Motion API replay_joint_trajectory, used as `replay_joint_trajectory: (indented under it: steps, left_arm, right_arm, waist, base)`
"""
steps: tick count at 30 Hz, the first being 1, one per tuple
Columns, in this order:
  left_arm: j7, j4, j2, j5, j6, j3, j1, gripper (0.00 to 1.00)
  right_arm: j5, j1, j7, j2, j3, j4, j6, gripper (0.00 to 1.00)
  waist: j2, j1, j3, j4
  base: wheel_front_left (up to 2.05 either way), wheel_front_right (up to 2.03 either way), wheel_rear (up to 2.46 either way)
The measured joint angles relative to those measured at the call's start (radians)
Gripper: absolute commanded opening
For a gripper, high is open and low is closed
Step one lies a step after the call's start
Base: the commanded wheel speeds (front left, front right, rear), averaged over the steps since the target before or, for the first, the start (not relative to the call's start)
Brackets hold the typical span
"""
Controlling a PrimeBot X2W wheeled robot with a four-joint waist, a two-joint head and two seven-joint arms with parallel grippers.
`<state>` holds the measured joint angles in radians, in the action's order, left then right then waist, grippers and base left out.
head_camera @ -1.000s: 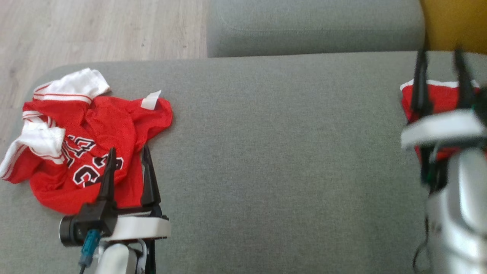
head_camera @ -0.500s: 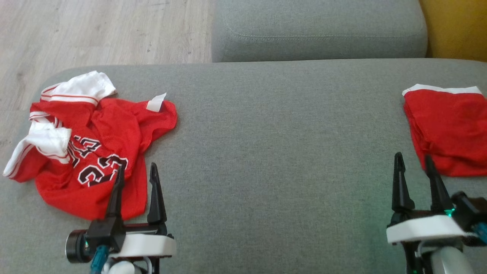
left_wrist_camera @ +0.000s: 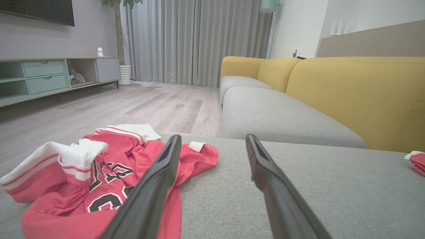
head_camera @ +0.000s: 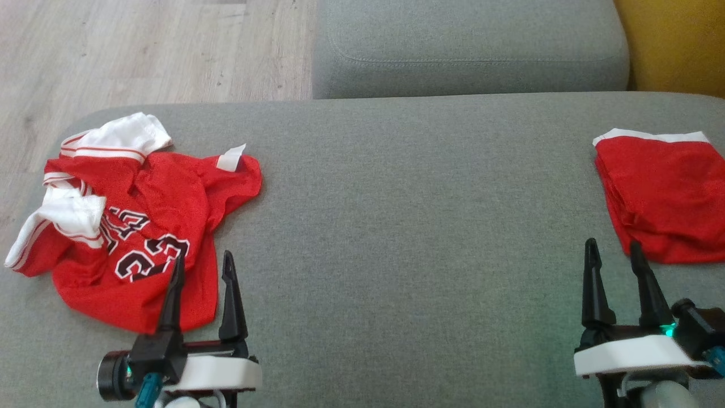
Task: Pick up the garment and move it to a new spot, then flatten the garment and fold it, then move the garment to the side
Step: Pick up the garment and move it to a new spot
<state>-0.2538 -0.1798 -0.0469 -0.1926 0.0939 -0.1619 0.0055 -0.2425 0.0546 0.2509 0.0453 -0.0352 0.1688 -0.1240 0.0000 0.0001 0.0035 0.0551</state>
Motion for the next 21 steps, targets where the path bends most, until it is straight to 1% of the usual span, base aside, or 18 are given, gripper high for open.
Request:
replay_joint_trajectory:
  steps: [4,8,13,14,21]
  left_arm:
    - [0.000,-0.002,0.000,0.000,0.000,-0.002,0.000,1.00]
    - [0.000,-0.002,0.000,0.000,0.003,-0.003,0.000,1.00]
    - [0.000,-0.007,0.000,0.012,0.003,0.004,0.000,1.00]
    - [0.000,-0.007,0.000,0.012,0.003,0.004,0.000,1.00]
    - [0.000,-0.010,0.000,0.019,0.002,0.037,0.005,1.00]
  right_arm:
    - [-0.004,0.000,0.000,0.000,0.012,0.005,0.000,1.00]
    - [-0.004,0.001,0.000,0.000,0.039,0.002,0.000,1.00]
    - [-0.011,0.003,0.000,0.000,0.081,-0.003,0.000,1.00]
    - [-0.011,0.003,0.000,0.000,0.081,-0.003,0.000,1.00]
    - [-0.030,0.035,0.000,0.000,0.125,-0.006,0.000,1.00]
  waist:
    - [0.0000,0.0000,-0.006,0.007]
    - [0.0000,0.0000,-0.012,0.036]
    - [0.0000,-0.0001,-0.020,0.097]
    - [0.0000,-0.0001,-0.020,0.097]
    - [0.0000,-0.0001,-0.033,0.208]
  base:
    - [0.00,0.00,0.00]
    - [0.00,0.00,0.00]
    - [0.00,0.00,0.00]
    - [0.00,0.00,0.00]
    - [0.00,0.00,0.00]
